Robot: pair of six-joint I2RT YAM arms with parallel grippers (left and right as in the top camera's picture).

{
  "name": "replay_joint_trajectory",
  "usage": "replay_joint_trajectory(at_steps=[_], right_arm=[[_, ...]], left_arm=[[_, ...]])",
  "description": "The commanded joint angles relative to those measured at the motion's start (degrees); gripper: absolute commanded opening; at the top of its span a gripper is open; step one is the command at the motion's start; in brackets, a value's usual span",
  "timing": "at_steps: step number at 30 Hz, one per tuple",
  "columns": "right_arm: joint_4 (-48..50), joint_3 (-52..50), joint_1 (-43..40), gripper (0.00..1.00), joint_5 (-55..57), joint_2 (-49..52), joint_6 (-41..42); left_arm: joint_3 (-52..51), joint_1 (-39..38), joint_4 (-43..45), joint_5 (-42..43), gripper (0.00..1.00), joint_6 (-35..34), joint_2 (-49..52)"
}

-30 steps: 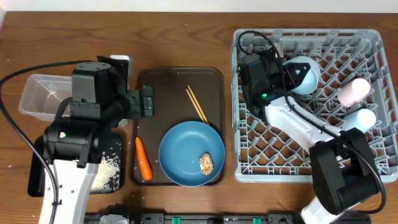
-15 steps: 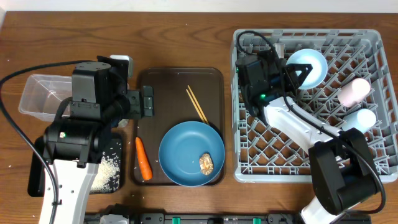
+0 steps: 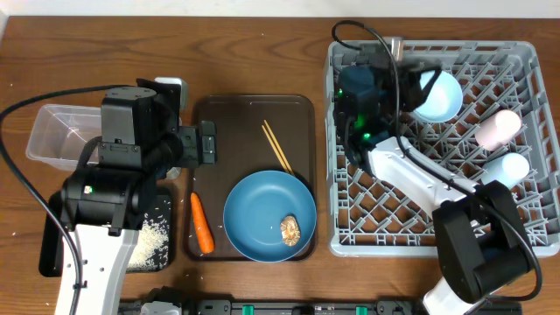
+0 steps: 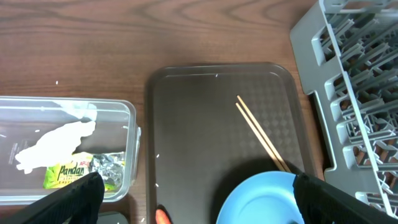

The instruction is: Sort waste into correct bins and load items into the dishwasher rack

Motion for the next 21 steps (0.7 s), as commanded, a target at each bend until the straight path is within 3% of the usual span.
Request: replay_joint_trajectory(at_steps=[1, 8, 11, 17, 21], right_arm=[[2.6, 2.4, 0.7, 0.63, -8.3, -0.9, -7.6], [2.4, 9.9, 2.1, 0.70, -21.9, -1.0, -7.7], [-3.0, 14.7, 4.0, 0.74, -27.9, -1.0, -4.1], [-37.9, 24.8, 7.2, 0.80, -53.6, -1.0, 18.1], [-59.8, 29.2, 7.0, 0.83, -61.6, -1.0, 36.3]], left_arm=[[1.2, 0.3, -0.1, 0.6, 0.98, -0.3, 0.1], [1.2, 0.3, -0.1, 0.6, 0.98, -0.3, 0.1], [1.2, 0.3, -0.1, 0.6, 0.98, -0.3, 0.1], [1.2, 0.3, -0.1, 0.6, 0.98, -0.3, 0.1], [1.2, 0.3, -0.1, 0.6, 0.98, -0.3, 0.1]])
